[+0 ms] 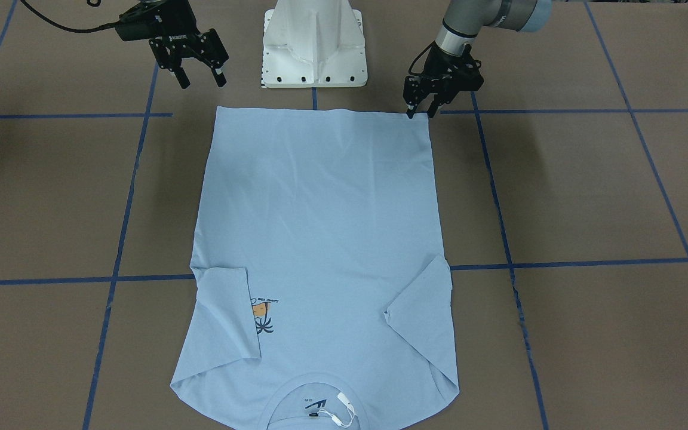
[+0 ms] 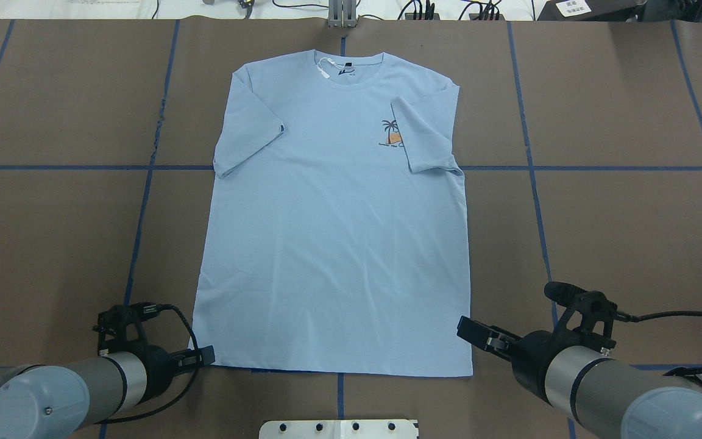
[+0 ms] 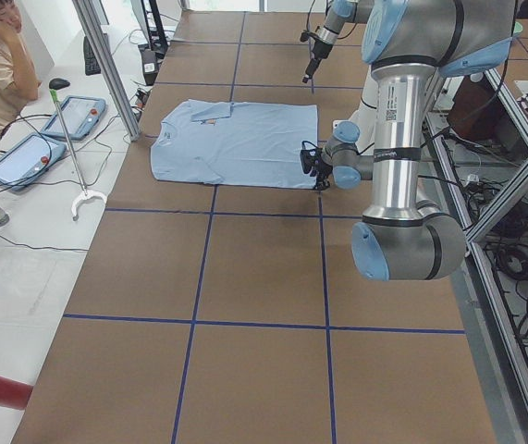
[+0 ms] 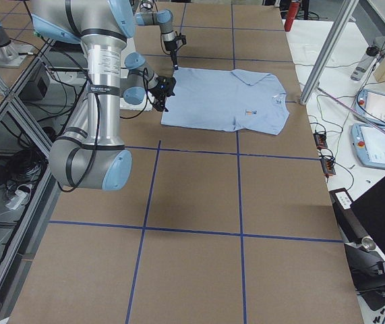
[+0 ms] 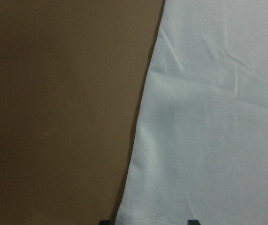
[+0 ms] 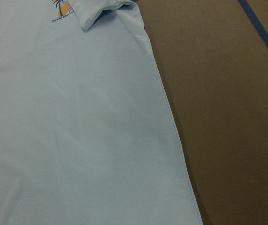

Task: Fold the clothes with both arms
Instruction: 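Grasp the hem corners nearest the robot with both grippers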

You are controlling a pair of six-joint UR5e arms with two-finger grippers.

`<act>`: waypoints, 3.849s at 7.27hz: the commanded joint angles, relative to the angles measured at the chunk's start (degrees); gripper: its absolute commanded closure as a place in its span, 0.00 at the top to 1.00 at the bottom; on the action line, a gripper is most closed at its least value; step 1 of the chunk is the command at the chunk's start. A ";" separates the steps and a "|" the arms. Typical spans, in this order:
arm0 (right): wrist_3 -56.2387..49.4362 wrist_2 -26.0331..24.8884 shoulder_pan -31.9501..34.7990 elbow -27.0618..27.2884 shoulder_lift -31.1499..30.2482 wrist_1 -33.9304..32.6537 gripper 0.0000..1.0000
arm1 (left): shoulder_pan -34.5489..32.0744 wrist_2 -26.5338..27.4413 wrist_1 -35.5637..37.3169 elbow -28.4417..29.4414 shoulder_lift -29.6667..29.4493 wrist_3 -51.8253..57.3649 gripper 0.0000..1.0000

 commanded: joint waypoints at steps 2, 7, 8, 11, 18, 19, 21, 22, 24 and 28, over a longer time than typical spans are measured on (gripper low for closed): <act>0.07 0.00 0.00 -0.09 0.00 0.00 1.00 | 0.00 -0.19 -0.08 0.49 -0.22 0.11 0.27; 8.53 -0.62 -2.10 -1.22 0.53 -2.00 0.67 | 0.00 -0.10 0.00 -0.82 -0.48 0.19 0.00; 11.99 -1.75 -3.94 -1.40 0.70 -6.63 0.67 | 0.00 -0.10 -0.08 -0.92 -1.53 0.19 0.00; 15.45 -6.59 -6.42 -9.82 7.01 -8.35 0.68 | 0.00 -0.27 -0.08 -0.92 -3.12 0.19 0.00; 17.30 -10.28 -9.84 -12.21 7.12 -10.81 0.63 | 0.00 -0.36 -0.08 -0.92 -3.38 0.19 0.00; 17.30 -10.46 -10.02 -12.48 7.29 -10.72 0.61 | 0.00 -0.36 -0.08 -0.92 -3.38 0.19 0.00; 17.30 -10.90 -10.37 -13.18 7.47 -10.72 0.55 | 0.00 -0.45 -0.17 -0.92 -3.38 0.19 0.00; 17.30 -10.90 -10.46 -13.36 7.56 -10.72 0.55 | 0.00 -0.54 -0.26 -0.92 -3.38 0.19 0.00; 17.21 -10.90 -10.46 -13.45 7.56 -10.72 0.52 | 0.00 -0.54 -0.26 -0.92 -3.47 0.19 0.00; 17.12 -10.82 -10.46 -13.53 7.65 -10.72 0.00 | 0.00 -0.54 -0.26 -0.92 -3.47 0.19 0.00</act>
